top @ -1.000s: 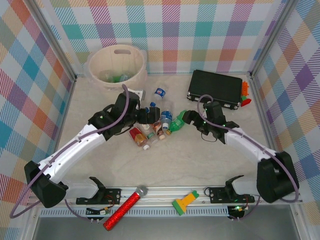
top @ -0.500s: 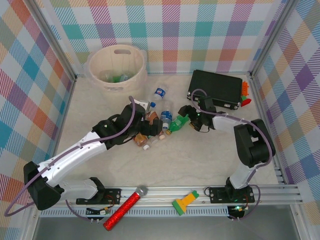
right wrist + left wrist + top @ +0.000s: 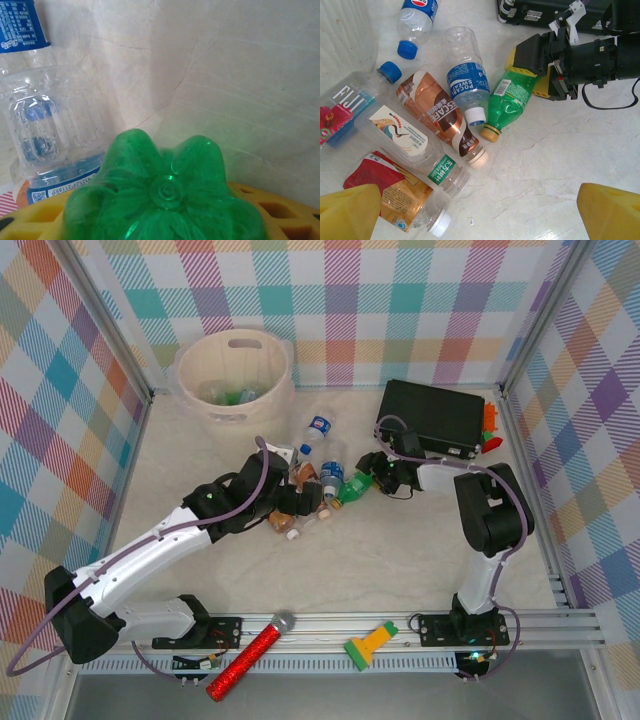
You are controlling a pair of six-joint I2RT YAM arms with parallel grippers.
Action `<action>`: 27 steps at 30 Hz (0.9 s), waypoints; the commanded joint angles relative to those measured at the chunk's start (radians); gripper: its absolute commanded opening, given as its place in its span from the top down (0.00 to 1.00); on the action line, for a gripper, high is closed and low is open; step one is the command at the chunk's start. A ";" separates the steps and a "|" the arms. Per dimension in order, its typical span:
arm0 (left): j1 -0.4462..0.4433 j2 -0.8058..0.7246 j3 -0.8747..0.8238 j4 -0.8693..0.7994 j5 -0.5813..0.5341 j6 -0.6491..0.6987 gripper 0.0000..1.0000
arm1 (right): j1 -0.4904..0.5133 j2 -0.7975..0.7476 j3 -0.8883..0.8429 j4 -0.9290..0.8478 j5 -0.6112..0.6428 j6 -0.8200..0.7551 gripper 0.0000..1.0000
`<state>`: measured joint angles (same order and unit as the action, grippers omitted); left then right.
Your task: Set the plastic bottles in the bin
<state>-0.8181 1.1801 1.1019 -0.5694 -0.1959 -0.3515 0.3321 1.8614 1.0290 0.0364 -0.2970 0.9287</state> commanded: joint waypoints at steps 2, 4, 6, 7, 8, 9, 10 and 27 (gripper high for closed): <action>-0.017 -0.020 -0.016 0.026 0.004 -0.009 0.00 | -0.003 -0.105 -0.018 -0.016 0.018 -0.046 0.48; -0.022 -0.012 -0.019 0.038 0.022 -0.011 0.00 | -0.002 -0.155 -0.023 -0.047 0.032 -0.074 0.47; -0.033 -0.002 -0.022 0.046 0.029 -0.009 0.00 | -0.003 -0.206 -0.029 -0.073 0.041 -0.098 0.47; -0.040 0.003 -0.024 0.053 0.035 -0.005 0.00 | -0.001 -0.237 -0.033 -0.086 0.044 -0.113 0.47; -0.046 0.006 -0.028 0.062 0.040 -0.002 0.01 | -0.001 -0.267 -0.035 -0.097 0.048 -0.128 0.48; -0.054 0.010 -0.032 0.074 0.049 0.000 0.01 | 0.002 -0.303 -0.037 -0.115 0.054 -0.147 0.48; -0.060 0.016 -0.039 0.090 0.063 0.003 0.02 | 0.006 -0.339 -0.035 -0.132 0.060 -0.166 0.47; -0.154 0.134 -0.036 0.234 0.170 0.078 0.28 | 0.178 -0.733 0.054 -0.353 0.102 -0.405 0.47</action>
<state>-0.9585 1.2976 1.0473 -0.3729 -0.0586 -0.2943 0.4877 1.1500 1.0424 -0.2729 -0.2020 0.5705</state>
